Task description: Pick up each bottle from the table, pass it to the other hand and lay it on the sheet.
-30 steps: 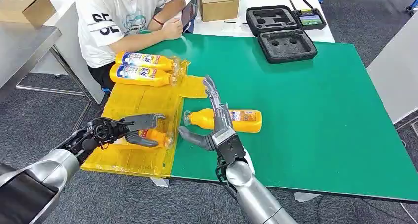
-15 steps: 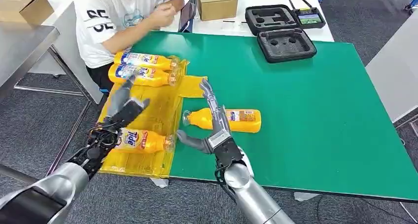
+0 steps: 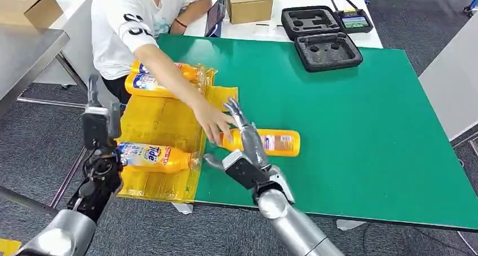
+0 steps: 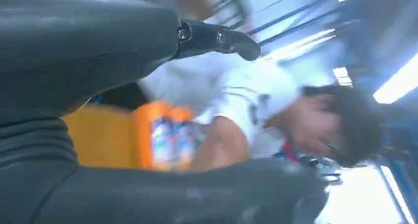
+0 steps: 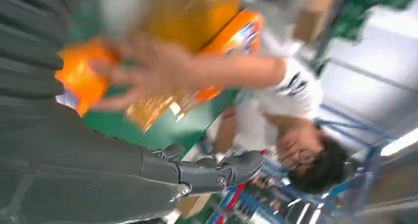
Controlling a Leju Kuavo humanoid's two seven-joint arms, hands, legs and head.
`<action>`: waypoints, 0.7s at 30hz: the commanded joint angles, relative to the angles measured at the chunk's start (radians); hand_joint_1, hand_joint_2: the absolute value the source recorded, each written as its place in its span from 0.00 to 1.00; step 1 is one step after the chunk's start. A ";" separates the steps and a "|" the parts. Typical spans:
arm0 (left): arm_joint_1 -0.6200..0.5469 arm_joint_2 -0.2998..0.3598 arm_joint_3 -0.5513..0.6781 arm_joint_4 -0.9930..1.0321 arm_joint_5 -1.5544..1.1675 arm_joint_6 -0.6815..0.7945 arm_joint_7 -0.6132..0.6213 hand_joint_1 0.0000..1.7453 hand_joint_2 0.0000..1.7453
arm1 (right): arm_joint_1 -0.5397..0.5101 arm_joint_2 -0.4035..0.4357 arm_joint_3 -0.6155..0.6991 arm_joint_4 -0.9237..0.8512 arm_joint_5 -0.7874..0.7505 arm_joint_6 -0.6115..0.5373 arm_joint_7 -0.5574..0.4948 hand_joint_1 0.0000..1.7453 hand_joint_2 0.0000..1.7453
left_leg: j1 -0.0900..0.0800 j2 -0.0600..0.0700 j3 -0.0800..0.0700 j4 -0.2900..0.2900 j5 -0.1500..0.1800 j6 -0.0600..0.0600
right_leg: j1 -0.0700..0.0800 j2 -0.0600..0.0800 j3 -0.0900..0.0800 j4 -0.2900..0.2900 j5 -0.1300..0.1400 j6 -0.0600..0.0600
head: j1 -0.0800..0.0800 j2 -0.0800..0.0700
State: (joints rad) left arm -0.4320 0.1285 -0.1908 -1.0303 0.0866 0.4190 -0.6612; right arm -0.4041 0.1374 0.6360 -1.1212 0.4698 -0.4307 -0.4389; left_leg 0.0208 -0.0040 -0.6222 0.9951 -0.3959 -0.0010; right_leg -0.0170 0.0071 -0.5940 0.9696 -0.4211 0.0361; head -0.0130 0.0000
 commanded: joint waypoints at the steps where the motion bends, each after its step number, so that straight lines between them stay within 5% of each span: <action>1: 0.193 -0.032 0.091 -0.119 0.162 -0.082 0.029 0.00 1.00 | -0.186 -0.145 -0.149 0.254 0.157 0.029 0.084 0.00 1.00 | -0.002 0.001 0.004 -0.001 -0.001 0.002 | -0.001 0.000 0.005 -0.002 -0.001 0.000 | 0.000 0.000; 13: 0.238 -0.044 0.116 -0.135 0.189 -0.084 0.055 0.00 1.00 | -0.232 -0.151 -0.168 0.402 0.218 0.037 0.137 0.00 1.00 | -0.001 0.000 0.002 0.000 -0.001 0.001 | 0.000 -0.001 0.003 -0.001 -0.001 -0.001 | 0.000 0.000; 21: 0.266 -0.038 0.137 -0.147 0.180 -0.100 0.073 0.00 1.00 | -0.250 -0.161 -0.088 0.382 0.172 0.241 0.150 0.00 1.00 | -0.001 0.001 0.003 0.001 -0.002 0.001 | 0.000 0.000 0.003 0.000 -0.001 -0.001 | 0.000 0.000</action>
State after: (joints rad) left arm -0.1746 0.1053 -0.0862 -1.1856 0.2739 0.3345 -0.6039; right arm -0.5842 -0.0092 0.4738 -0.8087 0.6855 -0.3390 -0.2949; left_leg 0.0205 -0.0044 -0.6231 0.9954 -0.3961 -0.0008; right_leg -0.0172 0.0069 -0.5944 0.9694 -0.4210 0.0364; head -0.0130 0.0000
